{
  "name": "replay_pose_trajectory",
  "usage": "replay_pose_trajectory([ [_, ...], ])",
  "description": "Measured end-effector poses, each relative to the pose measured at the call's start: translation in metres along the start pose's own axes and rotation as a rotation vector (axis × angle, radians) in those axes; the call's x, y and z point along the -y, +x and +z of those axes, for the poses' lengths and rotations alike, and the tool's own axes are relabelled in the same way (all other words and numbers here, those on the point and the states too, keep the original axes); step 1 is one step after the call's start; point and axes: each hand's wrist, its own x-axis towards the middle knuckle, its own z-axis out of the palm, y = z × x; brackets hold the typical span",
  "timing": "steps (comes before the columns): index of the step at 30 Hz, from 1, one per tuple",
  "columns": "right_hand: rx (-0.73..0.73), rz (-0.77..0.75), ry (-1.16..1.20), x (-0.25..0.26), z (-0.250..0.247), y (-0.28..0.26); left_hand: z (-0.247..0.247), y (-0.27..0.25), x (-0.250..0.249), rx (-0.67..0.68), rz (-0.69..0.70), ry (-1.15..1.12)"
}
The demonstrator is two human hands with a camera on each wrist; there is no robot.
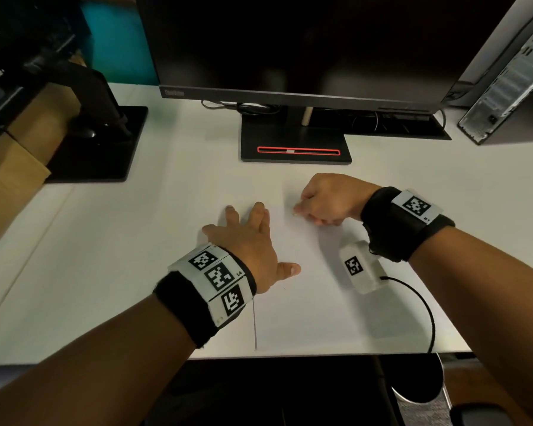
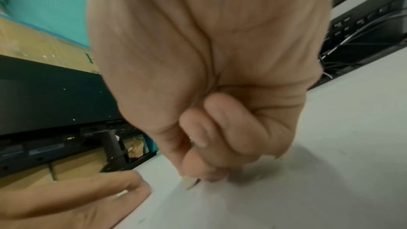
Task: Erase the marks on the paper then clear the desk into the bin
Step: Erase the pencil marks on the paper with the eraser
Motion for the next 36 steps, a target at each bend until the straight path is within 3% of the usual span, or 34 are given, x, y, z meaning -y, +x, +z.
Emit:
replay_pose_trajectory([
  [5,0.028,-0.076,0.042,0.024,0.017,0.003,-0.001,0.001,0.0,-0.001,-0.003,0.0],
  [11,-0.05,0.065,0.001,0.003,0.004,-0.003,0.001,0.002,0.001,-0.001,-0.005,0.008],
  [17,0.021,-0.034,0.143,0.024,0.025,-0.003,0.001,0.001,0.0,-0.011,-0.011,0.017],
  [24,-0.089,0.13,-0.002,-0.014,0.0,-0.019,0.001,0.002,0.0,-0.018,-0.014,0.012],
  [29,0.013,-0.005,0.2,0.002,0.026,-0.035,0.003,0.005,0.0,-0.029,-0.018,0.016],
  [32,0.031,-0.039,0.146,0.007,0.037,-0.036,0.003,0.005,0.0,-0.034,-0.015,0.019],
  [36,-0.023,0.074,0.028,-0.007,0.017,-0.034,0.004,0.005,0.001,-0.033,-0.017,0.021],
])
